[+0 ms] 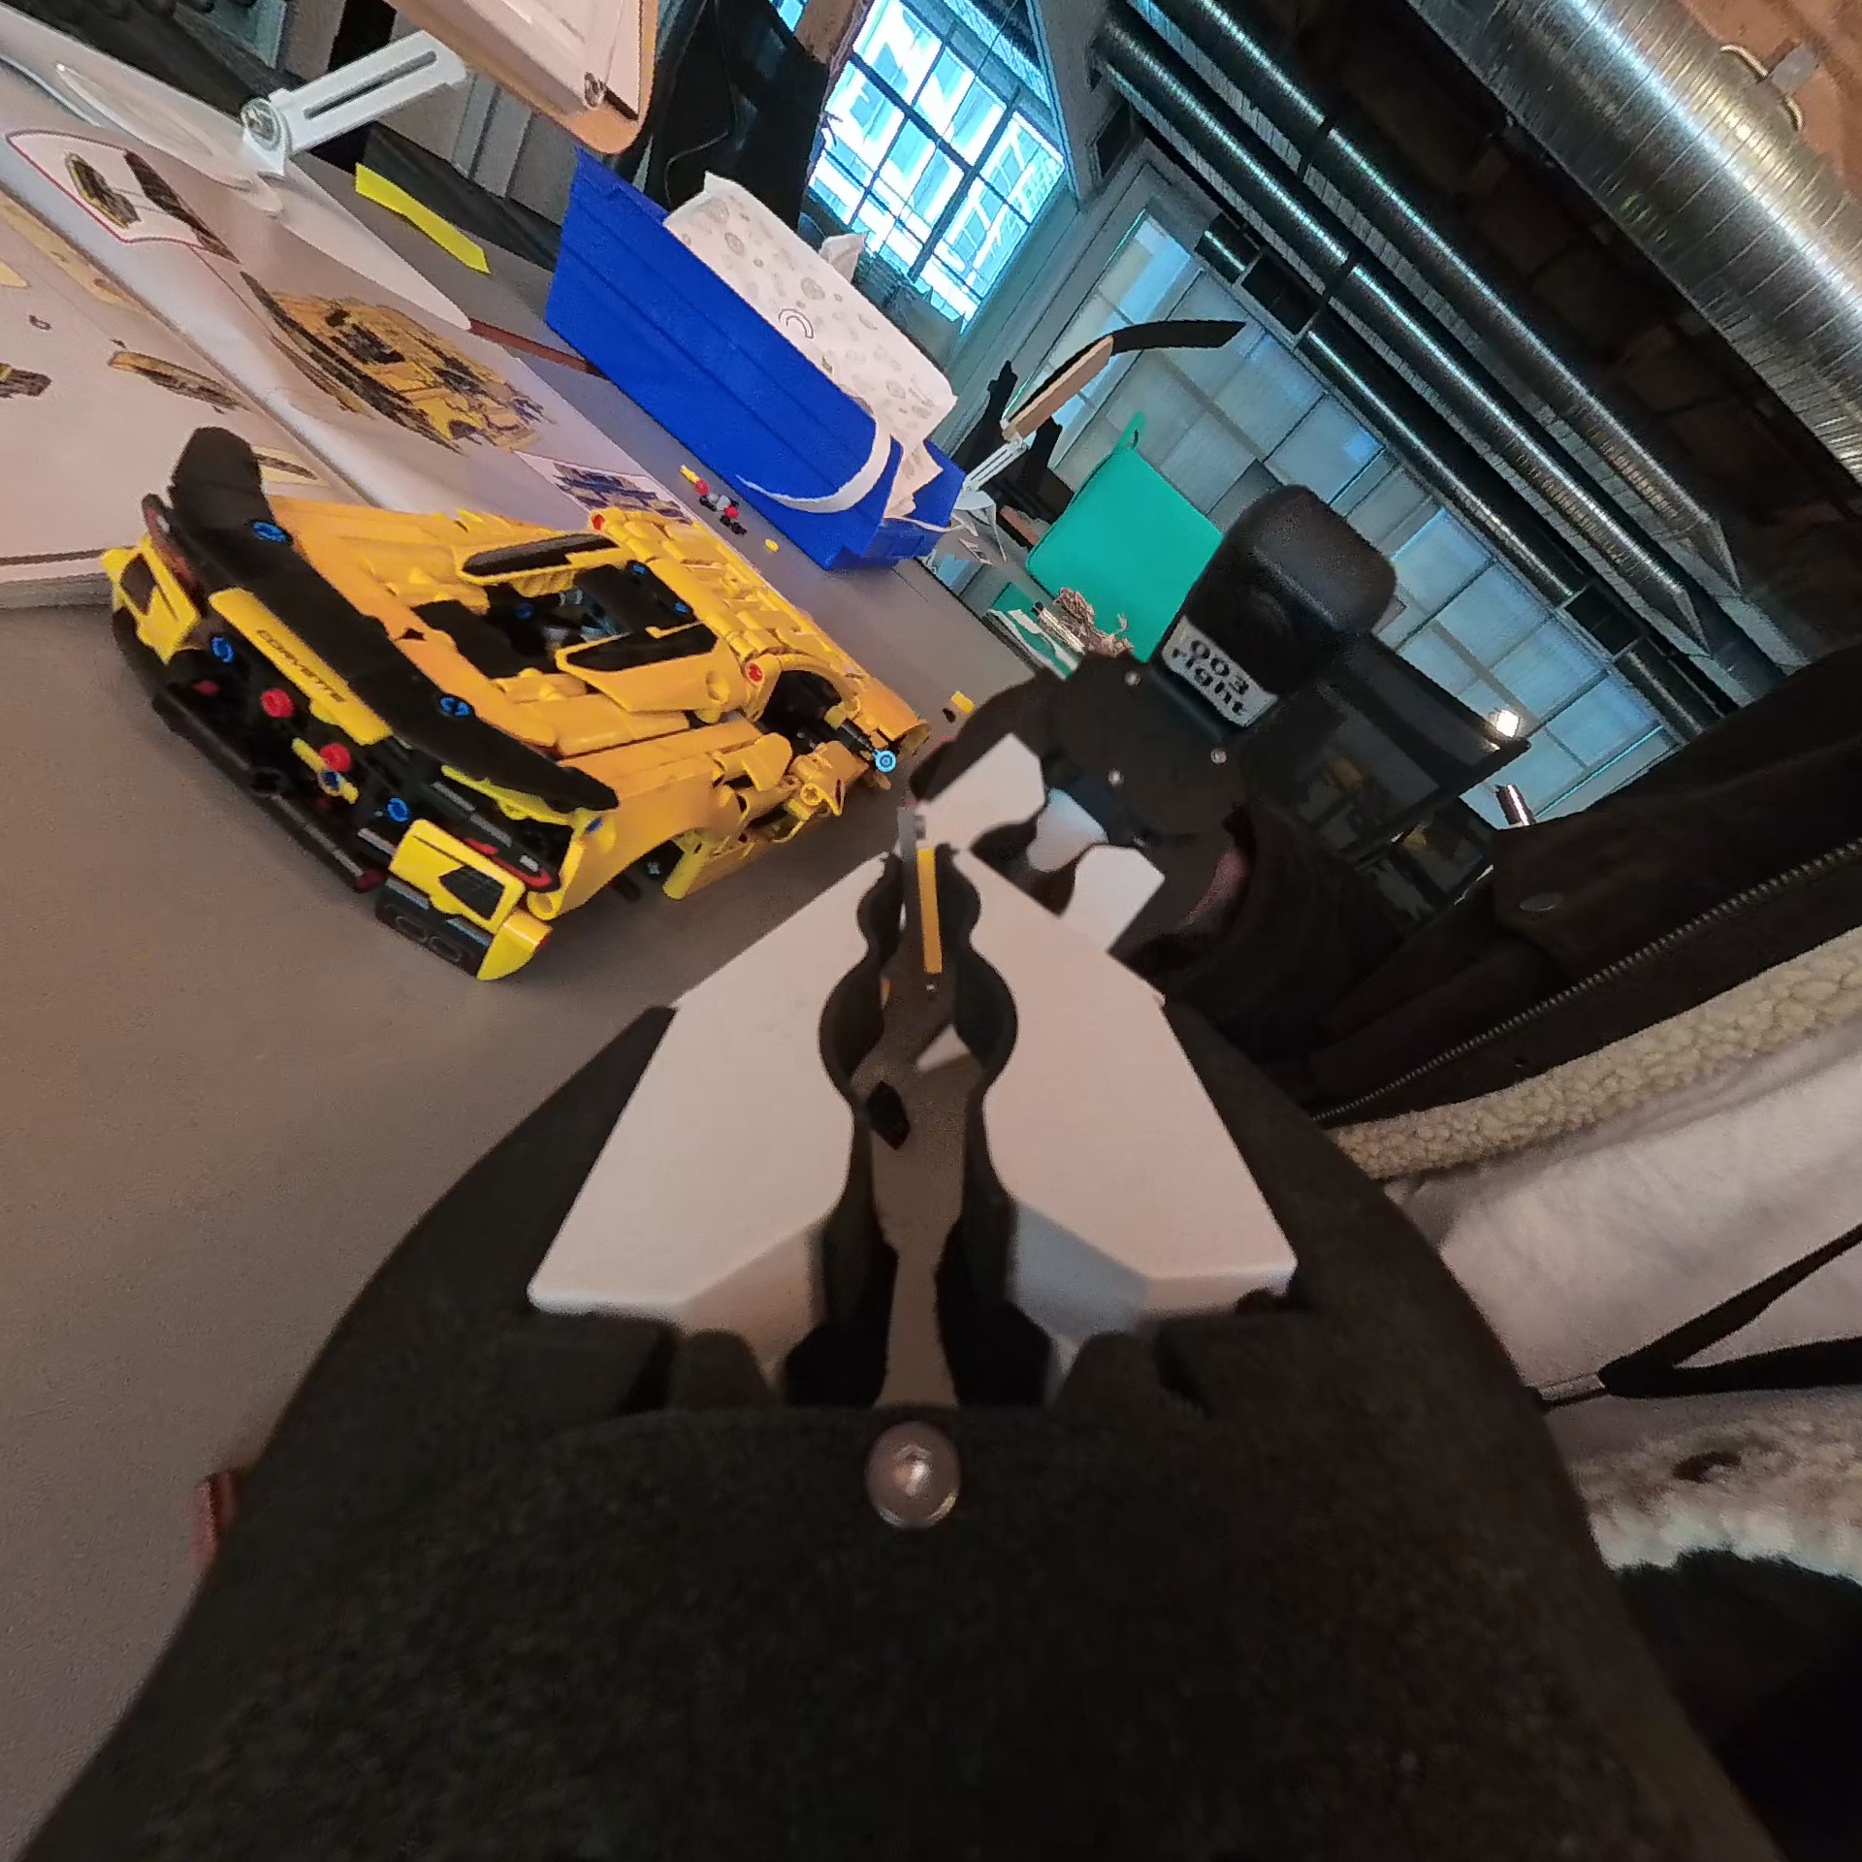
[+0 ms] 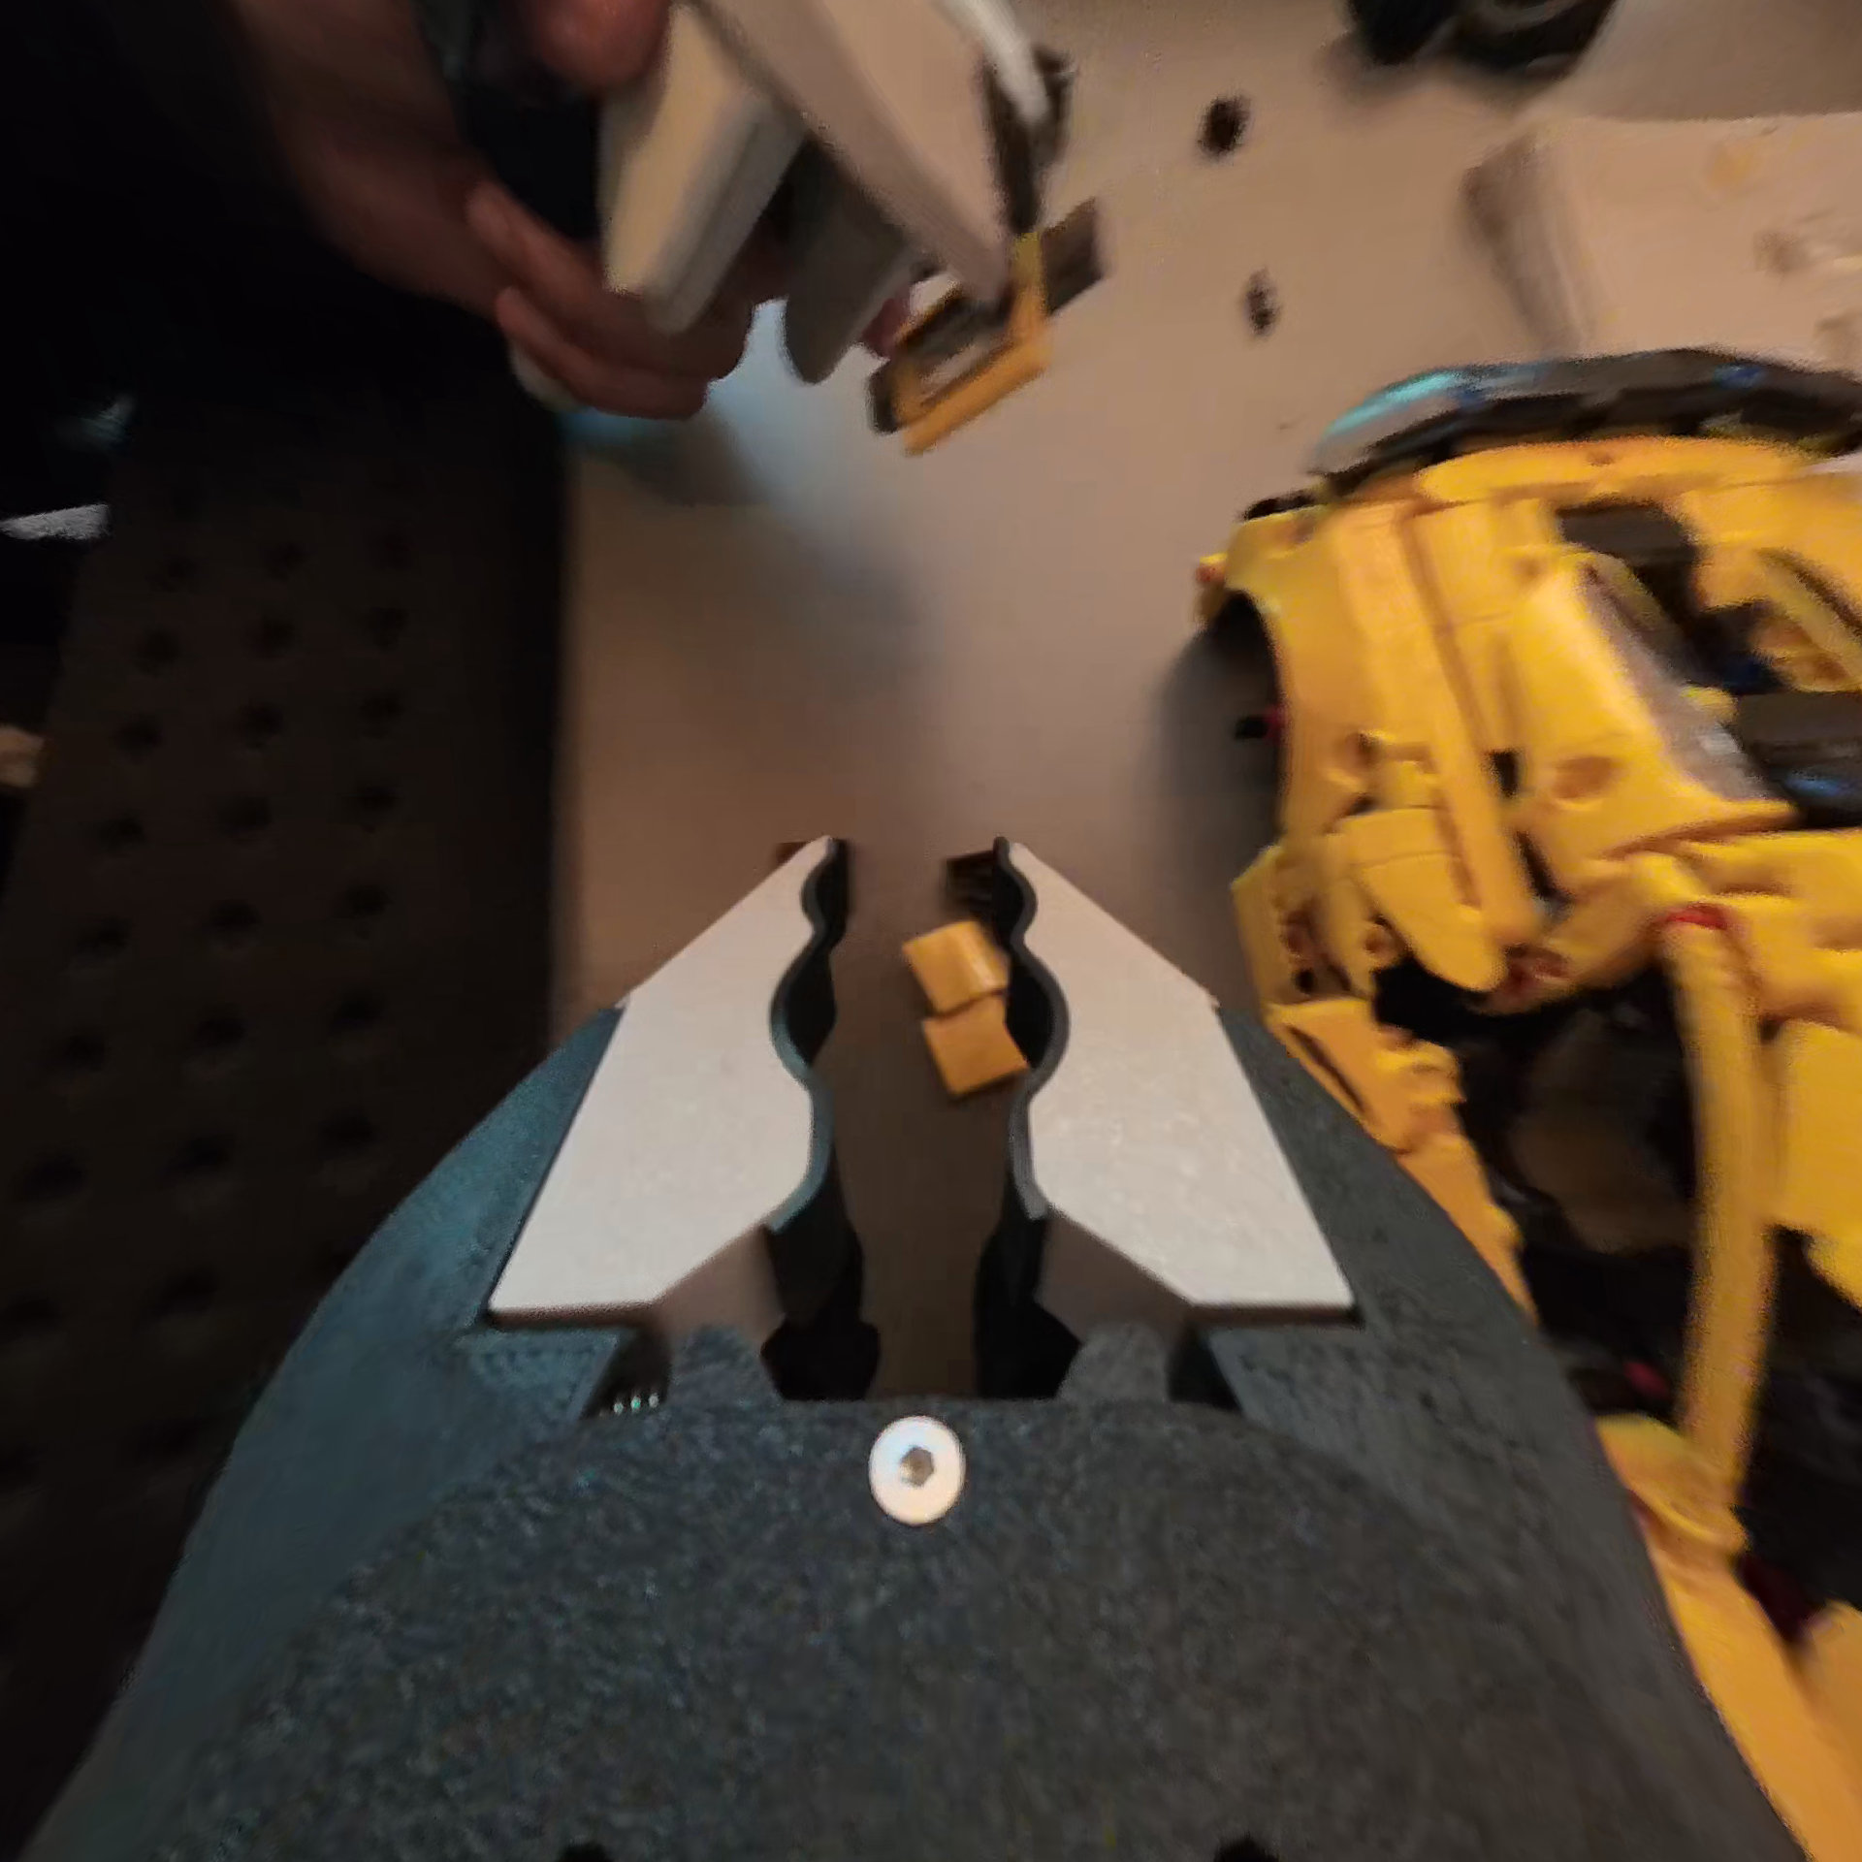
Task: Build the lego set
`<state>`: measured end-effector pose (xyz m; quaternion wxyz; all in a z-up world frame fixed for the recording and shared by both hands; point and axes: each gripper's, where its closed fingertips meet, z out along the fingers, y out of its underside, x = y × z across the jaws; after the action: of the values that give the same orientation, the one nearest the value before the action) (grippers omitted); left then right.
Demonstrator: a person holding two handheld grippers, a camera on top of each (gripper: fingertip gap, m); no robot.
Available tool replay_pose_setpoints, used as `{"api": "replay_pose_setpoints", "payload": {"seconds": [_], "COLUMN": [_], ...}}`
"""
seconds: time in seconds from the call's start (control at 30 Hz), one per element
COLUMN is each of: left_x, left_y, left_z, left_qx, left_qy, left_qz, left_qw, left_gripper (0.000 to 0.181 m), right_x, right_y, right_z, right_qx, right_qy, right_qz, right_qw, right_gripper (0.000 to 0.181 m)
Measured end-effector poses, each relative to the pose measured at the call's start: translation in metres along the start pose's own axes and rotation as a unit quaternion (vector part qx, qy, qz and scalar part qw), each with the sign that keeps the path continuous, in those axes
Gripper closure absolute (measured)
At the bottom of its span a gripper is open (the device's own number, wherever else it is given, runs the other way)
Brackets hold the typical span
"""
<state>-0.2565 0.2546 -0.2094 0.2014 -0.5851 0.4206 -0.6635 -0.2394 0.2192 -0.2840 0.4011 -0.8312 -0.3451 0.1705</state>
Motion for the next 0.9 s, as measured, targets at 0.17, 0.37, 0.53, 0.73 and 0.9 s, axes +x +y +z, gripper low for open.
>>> {"api": "replay_pose_setpoints", "payload": {"seconds": [0.17, 0.37, 0.53, 0.73, 0.9], "left_x": [0.000, 0.000, 0.001, 0.000, 0.000], "left_y": [0.001, 0.002, 0.002, 0.002, 0.003], "left_z": [0.001, 0.001, 0.001, 0.001, 0.001], "left_qx": [-0.004, -0.004, -0.006, -0.005, -0.007], "left_qy": [-0.001, -0.001, 0.000, 0.000, 0.000], "left_qz": [0.002, 0.004, 0.004, 0.003, 0.003], "left_qw": [1.000, 1.000, 1.000, 1.000, 1.000], "left_gripper": [0.176, 0.176, 0.176, 0.176, 0.176], "right_x": [0.013, 0.011, 0.005, 0.003, 0.003], "right_y": [0.006, 0.010, 0.011, 0.010, 0.014], "right_z": [0.004, 0.011, 0.013, 0.008, 0.009], "right_qx": [-0.025, -0.061, -0.045, -0.050, -0.063], "right_qy": [0.058, 0.080, 0.067, 0.048, 0.061], "right_qz": [-0.035, -0.090, -0.074, -0.032, -0.067], "right_qw": [0.997, 0.991, 0.994, 0.997, 0.994], "right_gripper": [0.150, 0.158, 0.170, 0.163, 0.167]}}
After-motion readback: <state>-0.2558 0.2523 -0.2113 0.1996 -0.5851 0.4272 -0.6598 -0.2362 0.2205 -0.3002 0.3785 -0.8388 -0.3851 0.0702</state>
